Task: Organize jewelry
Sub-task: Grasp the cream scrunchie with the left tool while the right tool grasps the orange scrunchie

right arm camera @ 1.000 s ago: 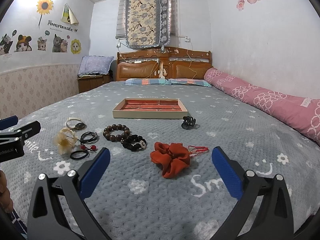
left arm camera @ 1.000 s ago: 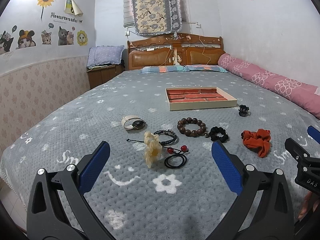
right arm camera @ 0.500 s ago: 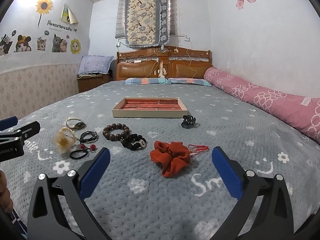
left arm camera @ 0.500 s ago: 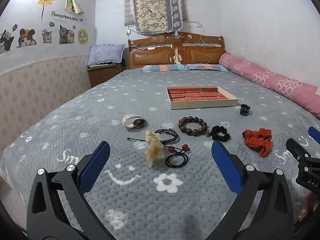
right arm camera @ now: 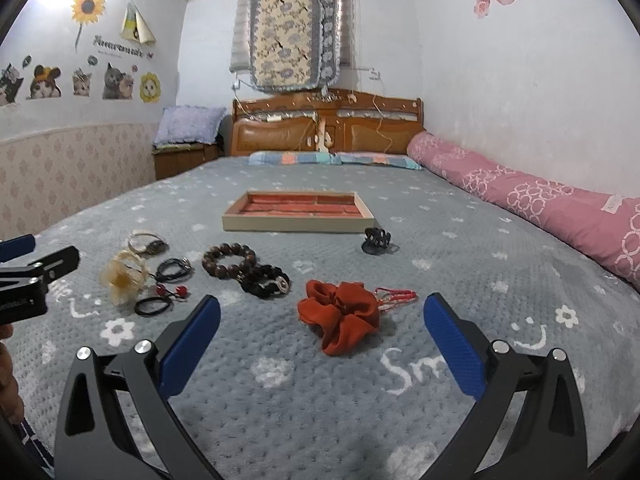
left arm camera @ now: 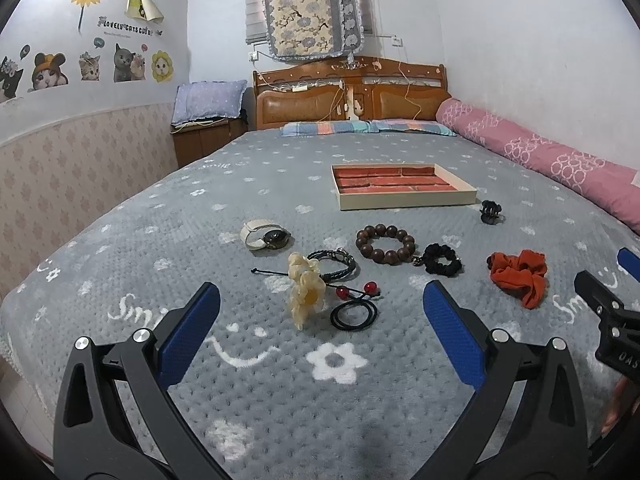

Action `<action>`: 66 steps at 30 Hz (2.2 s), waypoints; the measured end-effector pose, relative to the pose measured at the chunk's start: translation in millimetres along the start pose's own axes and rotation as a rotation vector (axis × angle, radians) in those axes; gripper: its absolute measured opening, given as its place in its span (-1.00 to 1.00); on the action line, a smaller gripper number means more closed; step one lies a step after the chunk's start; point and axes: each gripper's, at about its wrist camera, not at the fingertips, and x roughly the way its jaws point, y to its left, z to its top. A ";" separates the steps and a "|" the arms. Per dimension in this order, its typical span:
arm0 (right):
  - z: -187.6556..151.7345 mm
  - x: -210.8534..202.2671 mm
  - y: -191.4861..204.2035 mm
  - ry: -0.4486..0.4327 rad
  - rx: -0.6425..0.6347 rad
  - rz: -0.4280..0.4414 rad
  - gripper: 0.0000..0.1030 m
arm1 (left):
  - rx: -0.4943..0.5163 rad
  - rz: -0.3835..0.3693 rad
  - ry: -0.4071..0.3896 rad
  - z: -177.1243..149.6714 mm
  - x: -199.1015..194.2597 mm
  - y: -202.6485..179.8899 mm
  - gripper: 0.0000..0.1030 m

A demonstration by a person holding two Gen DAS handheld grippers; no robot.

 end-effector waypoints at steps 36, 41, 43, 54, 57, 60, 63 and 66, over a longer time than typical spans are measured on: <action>-8.9 149.3 -38.6 0.357 0.044 -0.053 0.17 | -0.070 -0.012 0.173 -1.6 137.7 38.7 0.67; -11.5 154.6 -36.7 0.379 0.042 -0.044 -0.04 | -0.085 -0.037 0.202 -3.9 143.3 41.4 0.50; -11.5 154.7 -36.3 0.382 0.040 -0.042 -0.08 | -0.096 -0.044 0.209 -4.7 143.9 43.2 0.44; -13.3 156.9 -34.2 0.389 0.032 -0.038 -0.29 | -0.095 -0.078 0.251 -7.8 149.7 40.8 -0.07; -13.3 156.1 -33.9 0.384 0.033 -0.037 -0.34 | -0.108 -0.089 0.257 -8.2 150.6 43.0 -0.20; -13.3 155.9 -32.9 0.380 0.029 -0.033 -0.39 | -0.114 -0.096 0.260 -8.8 150.9 43.6 -0.36; -13.3 154.8 -32.9 0.373 0.030 -0.031 -0.43 | -0.115 -0.103 0.261 -9.2 151.0 43.4 -0.49; -13.0 153.8 -34.0 0.367 0.038 -0.023 -0.46 | -0.121 -0.107 0.258 -9.3 150.3 44.1 -0.55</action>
